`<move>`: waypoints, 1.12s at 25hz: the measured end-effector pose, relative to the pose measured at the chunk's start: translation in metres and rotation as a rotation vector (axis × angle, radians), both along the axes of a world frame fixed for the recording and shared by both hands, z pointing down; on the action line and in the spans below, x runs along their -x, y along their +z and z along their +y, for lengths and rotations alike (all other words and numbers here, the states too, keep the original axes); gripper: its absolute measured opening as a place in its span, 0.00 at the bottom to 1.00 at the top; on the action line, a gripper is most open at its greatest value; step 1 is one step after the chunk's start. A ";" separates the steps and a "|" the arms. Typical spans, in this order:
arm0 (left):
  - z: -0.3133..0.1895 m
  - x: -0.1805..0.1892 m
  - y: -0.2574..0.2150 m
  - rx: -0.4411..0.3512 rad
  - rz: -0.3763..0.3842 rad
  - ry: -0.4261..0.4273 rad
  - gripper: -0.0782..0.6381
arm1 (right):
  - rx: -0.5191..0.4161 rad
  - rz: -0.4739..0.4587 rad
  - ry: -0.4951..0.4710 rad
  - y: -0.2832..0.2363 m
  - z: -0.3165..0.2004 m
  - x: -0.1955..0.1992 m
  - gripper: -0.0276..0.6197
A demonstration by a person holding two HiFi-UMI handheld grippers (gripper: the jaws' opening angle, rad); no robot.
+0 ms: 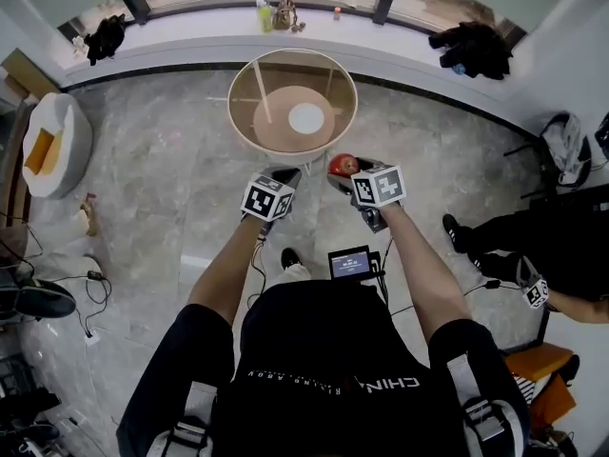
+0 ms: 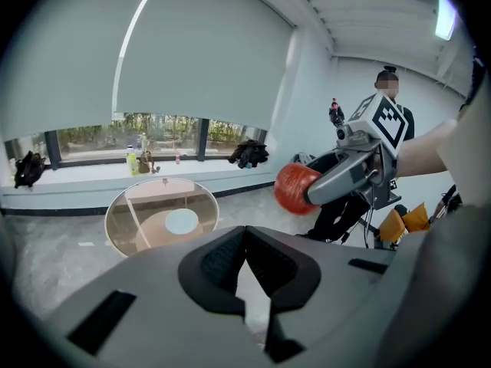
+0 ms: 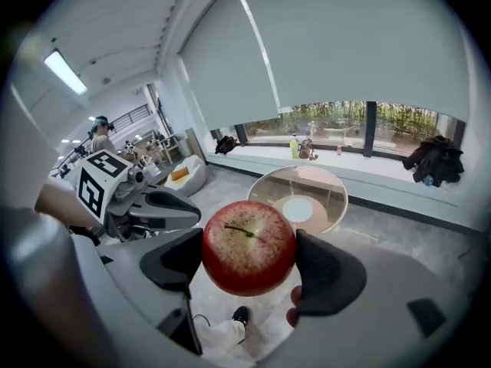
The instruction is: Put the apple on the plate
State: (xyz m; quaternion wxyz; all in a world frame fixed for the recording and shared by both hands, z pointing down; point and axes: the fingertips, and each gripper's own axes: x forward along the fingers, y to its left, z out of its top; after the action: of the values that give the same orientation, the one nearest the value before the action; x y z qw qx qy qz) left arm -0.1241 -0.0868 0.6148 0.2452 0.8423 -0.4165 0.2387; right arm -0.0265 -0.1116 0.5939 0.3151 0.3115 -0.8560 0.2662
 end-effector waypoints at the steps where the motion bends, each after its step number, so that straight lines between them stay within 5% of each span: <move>1: -0.009 0.007 0.001 0.004 0.001 0.005 0.13 | 0.004 -0.001 0.011 0.001 -0.005 0.006 0.65; 12: -0.093 0.014 0.024 0.075 0.003 0.016 0.13 | 0.070 0.028 0.001 0.027 -0.084 0.015 0.65; 28: -0.246 -0.009 0.010 0.084 -0.061 -0.067 0.13 | 0.092 0.015 -0.167 0.030 -0.240 0.009 0.65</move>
State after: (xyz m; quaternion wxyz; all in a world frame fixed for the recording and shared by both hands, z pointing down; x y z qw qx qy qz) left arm -0.1148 -0.3323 0.6248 0.2755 0.8091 -0.4415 0.2731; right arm -0.0350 -0.3516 0.6241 0.3568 0.2265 -0.8633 0.2758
